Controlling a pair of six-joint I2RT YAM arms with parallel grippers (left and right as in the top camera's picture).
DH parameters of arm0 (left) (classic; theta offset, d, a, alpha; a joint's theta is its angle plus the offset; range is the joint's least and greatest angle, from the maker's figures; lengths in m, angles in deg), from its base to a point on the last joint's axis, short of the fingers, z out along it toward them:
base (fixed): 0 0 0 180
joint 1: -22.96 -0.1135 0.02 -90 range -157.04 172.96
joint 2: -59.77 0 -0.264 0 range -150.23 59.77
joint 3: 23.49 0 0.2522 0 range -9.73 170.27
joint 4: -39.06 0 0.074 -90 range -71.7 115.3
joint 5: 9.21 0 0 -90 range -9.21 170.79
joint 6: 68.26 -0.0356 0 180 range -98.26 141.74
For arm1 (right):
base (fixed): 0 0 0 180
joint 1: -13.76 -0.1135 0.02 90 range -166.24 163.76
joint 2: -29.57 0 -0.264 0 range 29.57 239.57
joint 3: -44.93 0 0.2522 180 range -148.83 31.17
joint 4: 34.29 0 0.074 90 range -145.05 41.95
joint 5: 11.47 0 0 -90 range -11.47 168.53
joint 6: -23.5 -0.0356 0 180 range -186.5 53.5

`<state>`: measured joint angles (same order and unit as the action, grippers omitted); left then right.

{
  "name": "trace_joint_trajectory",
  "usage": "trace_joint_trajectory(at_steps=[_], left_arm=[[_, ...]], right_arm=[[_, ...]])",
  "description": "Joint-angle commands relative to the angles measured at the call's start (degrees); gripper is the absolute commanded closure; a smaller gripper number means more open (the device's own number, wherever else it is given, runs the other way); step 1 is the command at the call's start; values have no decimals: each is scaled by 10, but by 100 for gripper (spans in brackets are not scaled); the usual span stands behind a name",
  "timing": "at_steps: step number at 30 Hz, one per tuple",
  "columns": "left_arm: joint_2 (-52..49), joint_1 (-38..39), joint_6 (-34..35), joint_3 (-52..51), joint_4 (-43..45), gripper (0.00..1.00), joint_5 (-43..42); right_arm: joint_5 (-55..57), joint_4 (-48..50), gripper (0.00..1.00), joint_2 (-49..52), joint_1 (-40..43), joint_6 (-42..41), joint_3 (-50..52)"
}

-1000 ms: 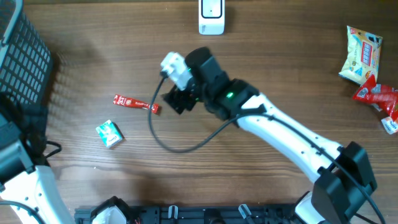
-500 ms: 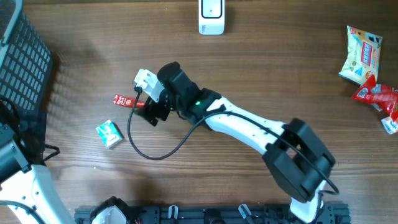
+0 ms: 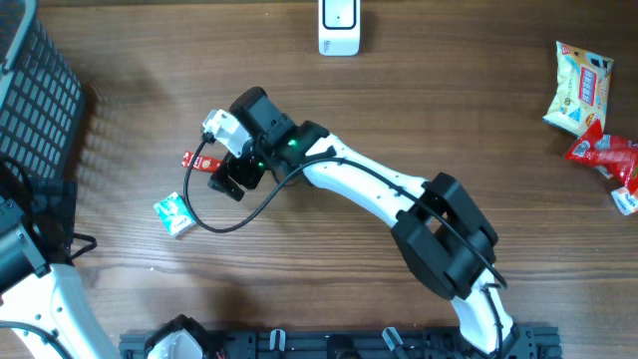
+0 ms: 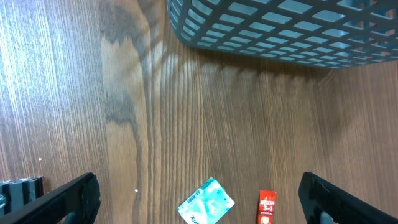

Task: Scan the item barcode
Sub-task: 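Reach the right gripper across to the Nescafe stick and grasp it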

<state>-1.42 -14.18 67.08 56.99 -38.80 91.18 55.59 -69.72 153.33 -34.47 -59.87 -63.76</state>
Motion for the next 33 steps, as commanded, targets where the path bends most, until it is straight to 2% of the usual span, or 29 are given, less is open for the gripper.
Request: trace_joint_trajectory(at_steps=[1,4,8,24,33], left_arm=[[-1,-3,5,7,-1,0,-4],[-1,-3,5,7,-1,0,-4],[-1,-3,5,7,-7,0,-3],[-1,-3,5,7,-16,0,-3],[-1,-3,5,7,-16,0,-3]], right_arm=[[-11,7,1,33,-8,33,-8],[20,23,2,48,-20,75,-8],[68,38,8,64,-30,106,-8],[68,71,10,100,-16,96,-8],[69,77,16,118,-4,77,-8]])
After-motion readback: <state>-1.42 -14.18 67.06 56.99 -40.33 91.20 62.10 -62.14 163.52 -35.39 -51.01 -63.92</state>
